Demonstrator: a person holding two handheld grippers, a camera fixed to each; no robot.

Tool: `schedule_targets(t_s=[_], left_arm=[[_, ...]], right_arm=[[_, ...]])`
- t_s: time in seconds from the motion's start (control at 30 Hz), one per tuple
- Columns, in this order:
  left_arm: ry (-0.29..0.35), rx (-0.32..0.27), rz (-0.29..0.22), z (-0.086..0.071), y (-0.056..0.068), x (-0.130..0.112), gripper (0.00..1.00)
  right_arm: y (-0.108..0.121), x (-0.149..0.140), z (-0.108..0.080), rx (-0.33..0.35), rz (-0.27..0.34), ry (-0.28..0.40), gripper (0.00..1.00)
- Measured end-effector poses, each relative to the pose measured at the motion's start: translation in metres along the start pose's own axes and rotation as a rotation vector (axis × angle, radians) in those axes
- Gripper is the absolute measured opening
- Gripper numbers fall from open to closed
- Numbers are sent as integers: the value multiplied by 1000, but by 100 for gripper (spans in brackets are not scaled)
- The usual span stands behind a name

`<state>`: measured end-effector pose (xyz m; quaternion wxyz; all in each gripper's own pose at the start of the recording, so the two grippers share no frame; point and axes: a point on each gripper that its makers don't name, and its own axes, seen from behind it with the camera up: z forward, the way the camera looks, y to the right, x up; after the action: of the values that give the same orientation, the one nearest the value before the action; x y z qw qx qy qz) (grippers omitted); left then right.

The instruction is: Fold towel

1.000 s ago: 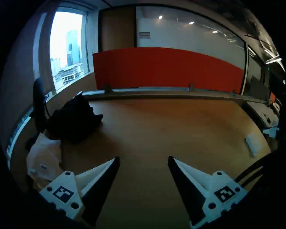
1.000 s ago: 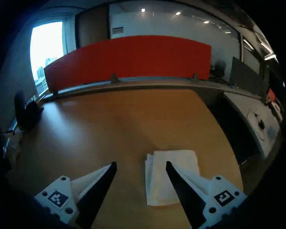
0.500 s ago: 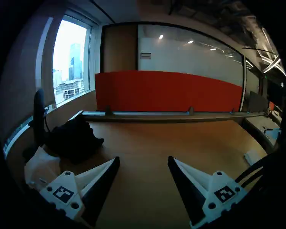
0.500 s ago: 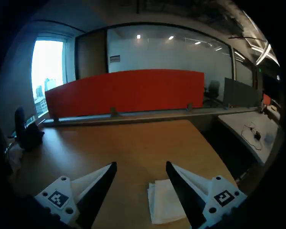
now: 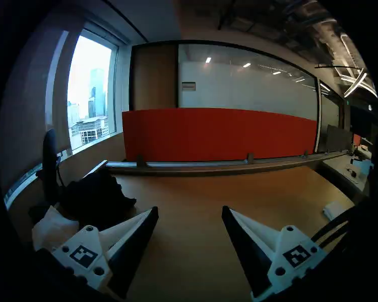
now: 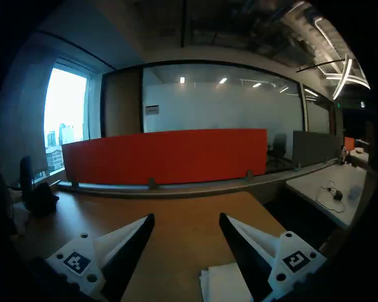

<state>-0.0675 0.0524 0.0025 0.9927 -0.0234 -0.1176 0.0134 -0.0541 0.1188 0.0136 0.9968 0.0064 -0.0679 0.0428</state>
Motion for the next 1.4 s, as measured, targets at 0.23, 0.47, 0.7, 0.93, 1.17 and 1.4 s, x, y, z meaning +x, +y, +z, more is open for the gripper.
schedule_targets(t_s=[0.23, 0.47, 0.7, 0.93, 1.17, 1.4], left_arm=[[25, -6, -8, 2, 0, 6, 94], [53, -13, -16, 3, -4, 13, 93], [73, -24, -29, 2, -7, 18, 93], [93, -25, -38, 0, -10, 20, 93], [101, -14, -43, 2, -16, 6, 93], [137, -9, -19, 2, -18, -8, 93]], right_arm=[[-33, 9, 4, 16, -16, 18, 100], [-73, 16, 7, 34, -38, 45, 100], [-103, 20, 12, 52, -44, 64, 99], [-113, 22, 11, 50, -53, 62, 100], [-117, 23, 7, 29, -78, 53, 100], [-121, 18, 4, 22, -79, 60, 100]])
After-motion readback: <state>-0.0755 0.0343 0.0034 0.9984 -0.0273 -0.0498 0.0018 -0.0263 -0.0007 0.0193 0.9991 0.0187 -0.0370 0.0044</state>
